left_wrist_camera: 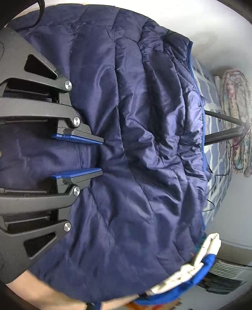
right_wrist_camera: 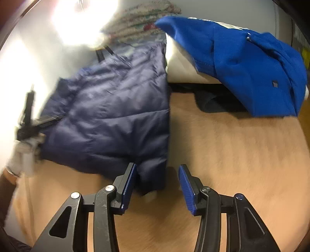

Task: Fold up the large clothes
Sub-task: 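Open the left tool and lift it off the folded jacket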

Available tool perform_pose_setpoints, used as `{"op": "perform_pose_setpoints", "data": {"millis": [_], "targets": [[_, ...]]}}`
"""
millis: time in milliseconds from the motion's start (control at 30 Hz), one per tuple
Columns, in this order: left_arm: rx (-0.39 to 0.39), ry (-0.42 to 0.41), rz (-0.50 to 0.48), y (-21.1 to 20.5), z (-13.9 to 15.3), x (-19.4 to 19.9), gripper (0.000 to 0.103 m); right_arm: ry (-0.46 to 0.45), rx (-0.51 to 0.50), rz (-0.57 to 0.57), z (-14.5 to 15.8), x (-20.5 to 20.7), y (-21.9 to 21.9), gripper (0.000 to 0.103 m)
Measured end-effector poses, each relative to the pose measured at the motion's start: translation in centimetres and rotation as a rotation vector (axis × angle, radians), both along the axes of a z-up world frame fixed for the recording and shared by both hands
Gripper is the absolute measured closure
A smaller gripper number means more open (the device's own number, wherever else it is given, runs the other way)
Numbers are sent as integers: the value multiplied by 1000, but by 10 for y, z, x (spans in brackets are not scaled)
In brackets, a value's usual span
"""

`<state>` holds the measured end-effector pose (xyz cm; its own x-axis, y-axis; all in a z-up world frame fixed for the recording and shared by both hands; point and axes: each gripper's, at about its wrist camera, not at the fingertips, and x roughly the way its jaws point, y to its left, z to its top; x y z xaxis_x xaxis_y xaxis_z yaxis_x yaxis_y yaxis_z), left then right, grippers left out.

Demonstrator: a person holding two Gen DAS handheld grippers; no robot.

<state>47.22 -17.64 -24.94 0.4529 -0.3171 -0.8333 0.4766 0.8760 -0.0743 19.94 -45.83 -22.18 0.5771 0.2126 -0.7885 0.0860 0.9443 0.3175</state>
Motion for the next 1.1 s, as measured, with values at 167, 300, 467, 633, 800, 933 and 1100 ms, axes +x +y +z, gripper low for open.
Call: {"op": "perform_pose_setpoints", "data": {"millis": [167,300,467,633,800,933,1100], "targets": [[-113,-11,45,5,32,-4,79,-3,167,3,-4,-24,8,28],[-113,-20,33,-3,40,-10,79,12,300,-61,-19,-11,15,26],[-121,-18,17,-19,35,-29,79,12,405,-272,-39,12,7,24],[-31,-1,26,-32,1,-31,79,-29,363,-434,-42,25,15,63],[9,-26,86,-19,17,-37,78,-63,171,-370,-18,35,47,90],[-85,-52,147,30,74,-67,78,-118,111,-345,13,35,50,93],[-147,-42,221,108,140,-140,73,-189,59,-306,48,32,60,94]]}}
